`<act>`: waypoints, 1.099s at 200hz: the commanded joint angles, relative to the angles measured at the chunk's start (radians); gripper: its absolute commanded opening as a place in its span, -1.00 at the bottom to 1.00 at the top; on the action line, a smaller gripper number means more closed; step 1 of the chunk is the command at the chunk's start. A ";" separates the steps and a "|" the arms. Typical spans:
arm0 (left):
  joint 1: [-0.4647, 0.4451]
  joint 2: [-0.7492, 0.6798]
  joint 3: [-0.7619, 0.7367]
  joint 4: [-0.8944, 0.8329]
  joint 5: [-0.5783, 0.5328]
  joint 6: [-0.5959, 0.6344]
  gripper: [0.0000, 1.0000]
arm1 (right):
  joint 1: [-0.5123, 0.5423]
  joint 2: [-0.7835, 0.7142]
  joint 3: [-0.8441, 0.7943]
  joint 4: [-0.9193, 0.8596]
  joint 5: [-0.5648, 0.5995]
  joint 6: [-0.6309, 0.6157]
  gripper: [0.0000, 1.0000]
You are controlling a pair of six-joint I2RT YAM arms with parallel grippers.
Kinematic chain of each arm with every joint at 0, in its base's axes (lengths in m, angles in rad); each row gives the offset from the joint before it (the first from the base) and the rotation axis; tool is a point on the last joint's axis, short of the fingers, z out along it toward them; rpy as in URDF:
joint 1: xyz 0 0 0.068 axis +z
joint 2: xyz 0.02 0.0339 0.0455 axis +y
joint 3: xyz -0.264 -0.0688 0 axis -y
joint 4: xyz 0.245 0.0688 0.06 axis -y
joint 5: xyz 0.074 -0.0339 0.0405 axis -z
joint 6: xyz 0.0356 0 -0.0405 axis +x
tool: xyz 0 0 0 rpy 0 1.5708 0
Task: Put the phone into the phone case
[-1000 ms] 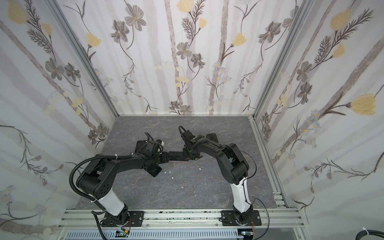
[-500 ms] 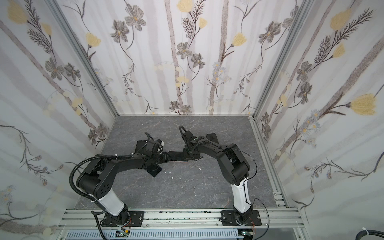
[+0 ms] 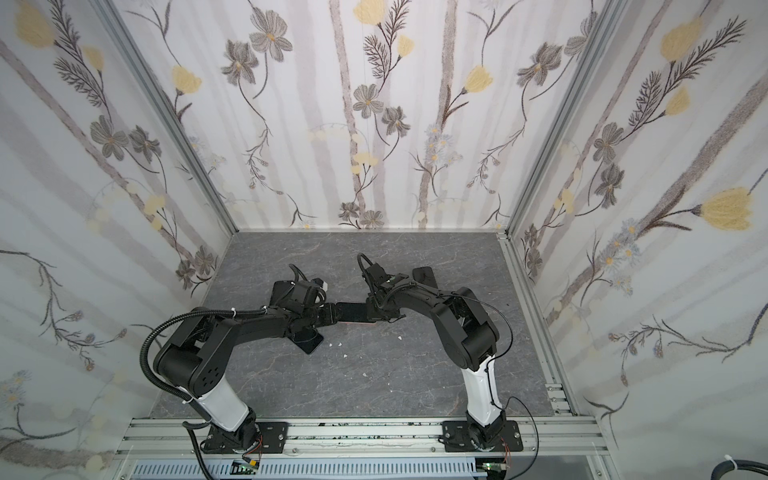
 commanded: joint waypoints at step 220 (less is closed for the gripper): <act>0.126 0.098 0.299 -0.267 0.089 0.122 -0.03 | -0.115 0.008 0.232 -0.138 -0.109 -0.096 -0.25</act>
